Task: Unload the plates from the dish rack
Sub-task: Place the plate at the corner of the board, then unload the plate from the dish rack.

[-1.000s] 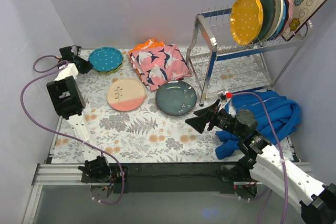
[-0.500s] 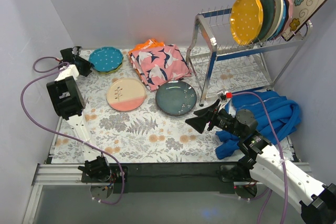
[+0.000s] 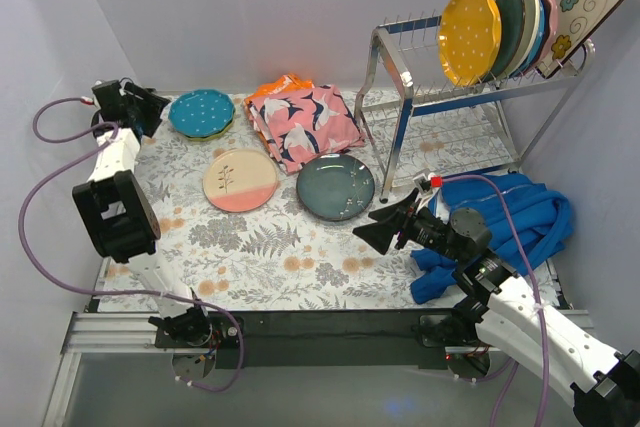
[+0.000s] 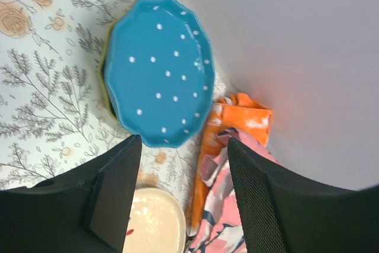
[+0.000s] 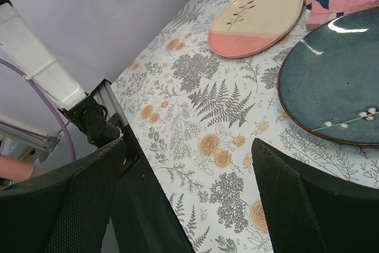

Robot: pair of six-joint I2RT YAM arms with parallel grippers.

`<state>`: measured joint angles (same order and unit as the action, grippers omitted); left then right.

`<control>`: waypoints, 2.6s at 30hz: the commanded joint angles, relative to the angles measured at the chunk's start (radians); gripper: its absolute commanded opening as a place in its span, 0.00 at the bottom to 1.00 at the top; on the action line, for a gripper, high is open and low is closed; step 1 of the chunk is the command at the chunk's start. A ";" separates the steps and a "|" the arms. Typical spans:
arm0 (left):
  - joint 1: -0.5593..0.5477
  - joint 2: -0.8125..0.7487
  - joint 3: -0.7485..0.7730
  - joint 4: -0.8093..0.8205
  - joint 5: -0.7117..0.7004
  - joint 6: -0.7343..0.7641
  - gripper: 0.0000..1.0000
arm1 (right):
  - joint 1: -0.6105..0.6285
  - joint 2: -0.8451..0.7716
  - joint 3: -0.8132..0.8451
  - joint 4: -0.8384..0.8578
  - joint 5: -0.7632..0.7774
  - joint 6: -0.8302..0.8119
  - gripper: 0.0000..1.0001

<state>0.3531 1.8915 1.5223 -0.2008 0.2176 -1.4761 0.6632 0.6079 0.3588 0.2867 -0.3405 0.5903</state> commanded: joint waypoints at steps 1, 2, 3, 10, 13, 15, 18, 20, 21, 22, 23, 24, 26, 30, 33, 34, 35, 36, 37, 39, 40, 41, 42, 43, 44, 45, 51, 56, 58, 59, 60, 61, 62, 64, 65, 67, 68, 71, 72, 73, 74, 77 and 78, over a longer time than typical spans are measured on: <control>-0.041 -0.172 -0.170 0.058 0.091 -0.036 0.59 | 0.006 -0.029 0.048 0.022 -0.028 -0.026 0.91; -0.063 -0.246 -0.210 0.108 0.095 -0.038 0.59 | 0.006 -0.036 0.055 0.020 -0.029 -0.032 0.91; -0.092 -0.291 -0.302 0.148 0.092 -0.036 0.59 | 0.006 -0.046 0.060 0.003 -0.017 -0.035 0.91; -0.443 -0.584 -0.525 0.257 0.052 0.030 0.61 | 0.006 -0.080 0.068 -0.026 0.017 -0.063 0.92; -0.525 -0.693 -0.646 0.343 0.114 0.026 0.61 | 0.006 -0.088 0.081 -0.049 0.012 -0.084 0.93; -0.613 -0.745 -0.694 0.379 0.118 0.051 0.61 | 0.006 -0.097 0.106 -0.064 0.030 -0.116 0.93; -0.745 -0.824 -0.761 0.409 0.108 0.082 0.61 | 0.004 -0.112 0.141 -0.125 0.089 -0.159 0.93; -0.824 -0.870 -0.807 0.443 0.054 0.105 0.61 | 0.006 -0.123 0.181 -0.162 0.150 -0.187 0.93; -0.897 -0.881 -0.815 0.451 0.049 0.131 0.61 | 0.006 -0.132 0.196 -0.172 0.168 -0.190 0.93; -0.930 -0.894 -0.820 0.455 0.042 0.144 0.61 | 0.006 -0.137 0.222 -0.176 0.184 -0.191 0.93; -0.962 -0.901 -0.821 0.455 0.026 0.155 0.61 | 0.004 -0.140 0.238 -0.182 0.214 -0.191 0.93; -1.011 -0.910 -0.826 0.457 0.016 0.172 0.61 | 0.006 -0.138 0.253 -0.184 0.233 -0.193 0.93; -1.069 -0.940 -0.855 0.481 0.000 0.186 0.61 | 0.006 -0.119 0.310 -0.188 0.308 -0.205 0.93; -1.121 -1.002 -0.951 0.575 -0.012 0.194 0.61 | 0.006 -0.028 0.449 -0.214 0.417 -0.263 0.93; -1.122 -1.037 -1.033 0.687 0.002 0.197 0.61 | 0.006 0.067 0.603 -0.256 0.495 -0.343 0.93; -1.123 -1.042 -1.045 0.714 0.011 0.215 0.61 | 0.006 0.093 0.639 -0.280 0.527 -0.371 0.93; -1.123 -1.045 -1.059 0.722 0.011 0.223 0.61 | 0.004 0.148 0.717 -0.285 0.601 -0.436 0.94; -1.125 -1.052 -1.089 0.730 0.008 0.232 0.61 | 0.006 0.177 0.750 -0.285 0.651 -0.481 0.95; -1.123 -1.055 -1.114 0.762 -0.001 0.243 0.61 | 0.006 0.211 0.782 -0.285 0.725 -0.507 0.95; -1.123 -1.052 -1.145 0.800 -0.047 0.266 0.62 | 0.006 0.317 0.878 -0.285 0.902 -0.587 0.97; -1.125 -1.052 -1.148 0.793 -0.091 0.270 0.62 | 0.006 0.354 0.910 -0.285 0.926 -0.625 0.97; -1.125 -1.051 -1.146 0.785 -0.099 0.280 0.62 | 0.004 0.421 0.940 -0.322 0.952 -0.658 0.97; -1.125 -1.051 -1.146 0.781 -0.101 0.277 0.62 | 0.003 0.453 1.007 -0.330 0.966 -0.714 0.98; -1.123 -1.048 -1.149 0.784 -0.096 0.270 0.62 | -0.004 0.486 1.041 -0.340 0.988 -0.734 0.98; -1.123 -1.046 -1.153 0.793 -0.077 0.263 0.62 | -0.016 0.550 1.086 -0.389 1.035 -0.748 0.98; -1.123 -1.042 -1.156 0.802 -0.063 0.251 0.62 | -0.055 0.576 1.123 -0.411 1.041 -0.757 0.98; -1.125 -1.039 -1.156 0.822 -0.024 0.218 0.62 | -0.189 0.648 1.316 -0.515 0.910 -0.762 0.97; -1.123 -1.063 -1.166 0.827 -0.029 0.212 0.62 | -0.266 0.670 1.385 -0.584 0.855 -0.731 0.97; -1.123 -1.068 -1.169 0.830 -0.026 0.209 0.62 | -0.293 0.664 1.381 -0.586 0.842 -0.727 0.97; -1.123 -1.071 -1.171 0.833 -0.026 0.208 0.62 | -0.306 0.664 1.379 -0.586 0.816 -0.724 0.97; -1.125 -1.075 -1.174 0.834 -0.026 0.208 0.62 | -0.333 0.667 1.381 -0.586 0.801 -0.718 0.98; -1.123 -1.077 -1.174 0.834 -0.026 0.208 0.62 | -0.346 0.673 1.382 -0.586 0.779 -0.718 0.97; -1.125 -1.077 -1.174 0.834 -0.027 0.208 0.62 | -0.355 0.676 1.381 -0.587 0.764 -0.716 0.98; -1.123 -1.080 -1.177 0.837 -0.029 0.208 0.62 | -0.379 0.682 1.379 -0.581 0.720 -0.713 0.98; -1.123 -1.079 -1.180 0.840 -0.027 0.208 0.62 | -0.390 0.693 1.384 -0.581 0.687 -0.707 0.98; -1.123 -1.075 -1.177 0.837 -0.027 0.206 0.62 | -0.412 0.717 1.408 -0.580 0.676 -0.695 0.98; -1.123 -1.074 -1.177 0.839 -0.020 0.206 0.62 | -0.415 0.727 1.417 -0.580 0.670 -0.689 0.98; -1.125 -1.059 -1.176 0.848 -0.012 0.188 0.62 | -0.433 0.759 1.436 -0.578 0.631 -0.679 0.98; -1.123 -1.053 -1.174 0.850 -0.009 0.183 0.62 | -0.435 0.768 1.442 -0.577 0.633 -0.679 0.98; -1.123 -1.042 -1.173 0.851 -0.004 0.181 0.62 | -0.439 0.789 1.454 -0.577 0.644 -0.678 0.98; -1.123 -1.040 -1.168 0.848 0.000 0.181 0.62 | -0.442 0.796 1.460 -0.577 0.647 -0.679 0.98; -1.125 -1.042 -1.169 0.851 0.003 0.178 0.62 | -0.448 0.822 1.477 -0.574 0.687 -0.688 0.98; -1.125 -1.043 -1.171 0.851 0.003 0.178 0.62 | -0.453 0.828 1.482 -0.572 0.687 -0.692 0.98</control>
<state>-0.7681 0.8555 0.3496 0.6346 0.2047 -1.2949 0.2234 1.4227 1.7798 -0.3138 0.3309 -0.1013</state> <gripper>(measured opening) 0.619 0.973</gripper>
